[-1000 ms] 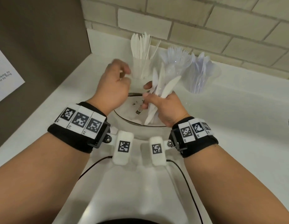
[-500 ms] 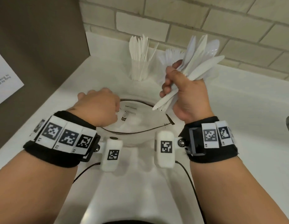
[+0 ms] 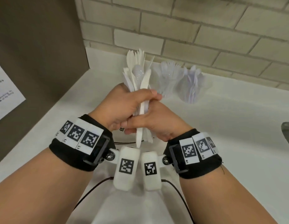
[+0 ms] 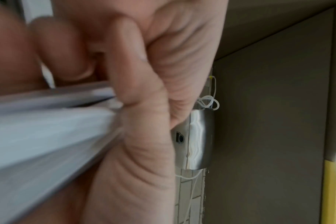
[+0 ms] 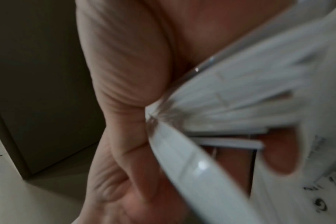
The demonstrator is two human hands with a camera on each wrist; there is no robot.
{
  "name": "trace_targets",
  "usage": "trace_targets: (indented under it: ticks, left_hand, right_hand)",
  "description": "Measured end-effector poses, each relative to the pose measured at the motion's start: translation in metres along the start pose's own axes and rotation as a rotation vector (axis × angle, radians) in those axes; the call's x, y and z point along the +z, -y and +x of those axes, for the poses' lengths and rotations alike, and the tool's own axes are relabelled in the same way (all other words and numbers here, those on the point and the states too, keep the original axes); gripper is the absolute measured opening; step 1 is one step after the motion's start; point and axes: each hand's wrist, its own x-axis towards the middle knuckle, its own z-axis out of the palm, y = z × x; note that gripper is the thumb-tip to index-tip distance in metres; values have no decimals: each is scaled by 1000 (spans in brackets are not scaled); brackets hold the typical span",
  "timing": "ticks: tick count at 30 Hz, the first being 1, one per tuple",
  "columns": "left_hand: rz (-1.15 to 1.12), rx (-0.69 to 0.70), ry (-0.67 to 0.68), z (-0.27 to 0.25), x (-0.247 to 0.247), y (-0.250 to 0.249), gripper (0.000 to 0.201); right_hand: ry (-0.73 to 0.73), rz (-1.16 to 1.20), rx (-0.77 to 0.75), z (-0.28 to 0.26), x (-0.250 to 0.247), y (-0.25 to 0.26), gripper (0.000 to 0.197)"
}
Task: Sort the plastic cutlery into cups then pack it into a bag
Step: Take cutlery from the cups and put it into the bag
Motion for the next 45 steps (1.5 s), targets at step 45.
trace_targets:
  ticks: [45]
  left_hand:
    - [-387, -166, 193, 4, -5, 40, 30]
  right_hand:
    - [-556, 77, -84, 7, -21, 21, 11]
